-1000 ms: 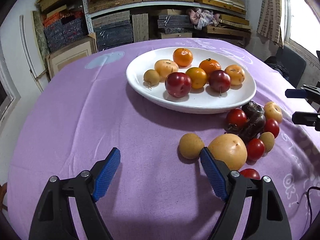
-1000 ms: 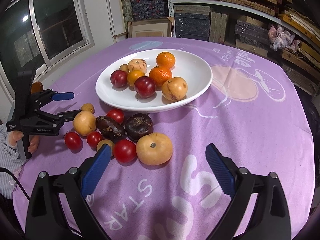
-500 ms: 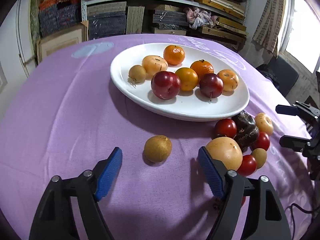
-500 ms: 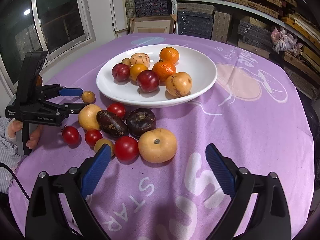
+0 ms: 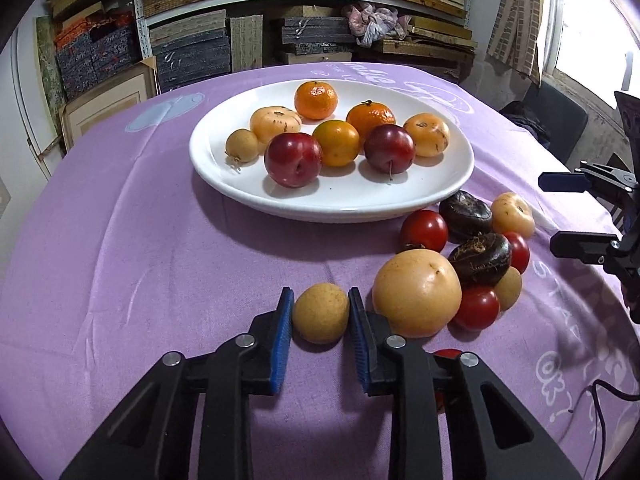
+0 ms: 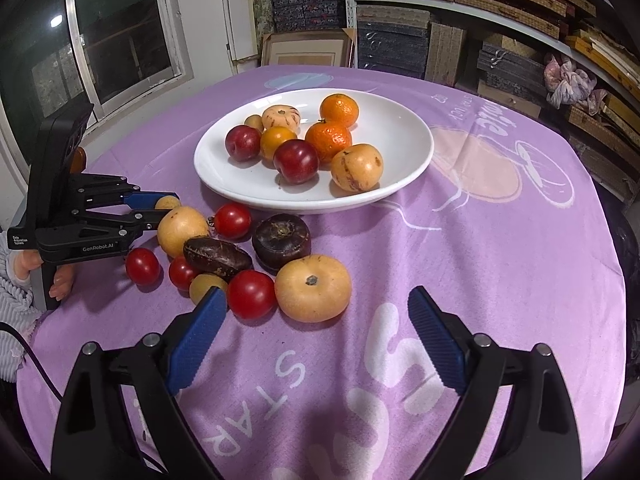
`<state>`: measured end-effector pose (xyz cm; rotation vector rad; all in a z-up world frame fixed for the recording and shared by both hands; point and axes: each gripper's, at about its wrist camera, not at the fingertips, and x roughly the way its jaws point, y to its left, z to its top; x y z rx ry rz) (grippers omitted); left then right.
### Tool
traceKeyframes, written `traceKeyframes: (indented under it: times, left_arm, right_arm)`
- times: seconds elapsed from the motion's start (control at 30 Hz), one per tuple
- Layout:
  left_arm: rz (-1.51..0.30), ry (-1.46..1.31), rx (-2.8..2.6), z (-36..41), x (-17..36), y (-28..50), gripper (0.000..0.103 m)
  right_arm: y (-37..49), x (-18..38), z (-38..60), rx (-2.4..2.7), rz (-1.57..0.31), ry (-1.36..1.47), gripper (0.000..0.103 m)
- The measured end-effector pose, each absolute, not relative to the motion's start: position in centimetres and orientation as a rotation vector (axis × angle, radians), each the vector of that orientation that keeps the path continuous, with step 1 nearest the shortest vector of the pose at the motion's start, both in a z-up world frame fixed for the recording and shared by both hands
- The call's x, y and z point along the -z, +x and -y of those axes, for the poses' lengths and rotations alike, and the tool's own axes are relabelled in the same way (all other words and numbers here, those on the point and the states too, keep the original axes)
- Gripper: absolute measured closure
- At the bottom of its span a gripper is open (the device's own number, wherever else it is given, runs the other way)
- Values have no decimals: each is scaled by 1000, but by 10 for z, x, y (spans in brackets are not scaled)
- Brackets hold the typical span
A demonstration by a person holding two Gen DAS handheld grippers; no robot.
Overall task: Organize fruits
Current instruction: 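Move the left tool to the small tan fruit and close around it, then grasp the large pale yellow fruit with the right tool while the left tool lifts the tan fruit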
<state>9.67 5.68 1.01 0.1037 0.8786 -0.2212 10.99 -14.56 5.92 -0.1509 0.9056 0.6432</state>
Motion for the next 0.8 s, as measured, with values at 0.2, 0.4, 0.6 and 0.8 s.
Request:
traceKeyframes:
  times: [0.2, 0.4, 0.6, 0.8]
  left_arm:
    - [-884, 42, 214, -69, -11, 99, 76]
    - [-883, 51, 211, -67, -10, 98, 76]
    - [-882, 59, 208, -66, -10, 97, 76]
    - [-877, 53, 210, -66, -11, 96, 76]
  right_arm:
    - [106, -53, 142, -700, -930, -196, 46]
    - [114, -42, 142, -643, -915, -180, 46]
    - [122, -30, 132, -604, -937, -206, 44]
    - [111, -31, 117, -584, -886, -302, 58]
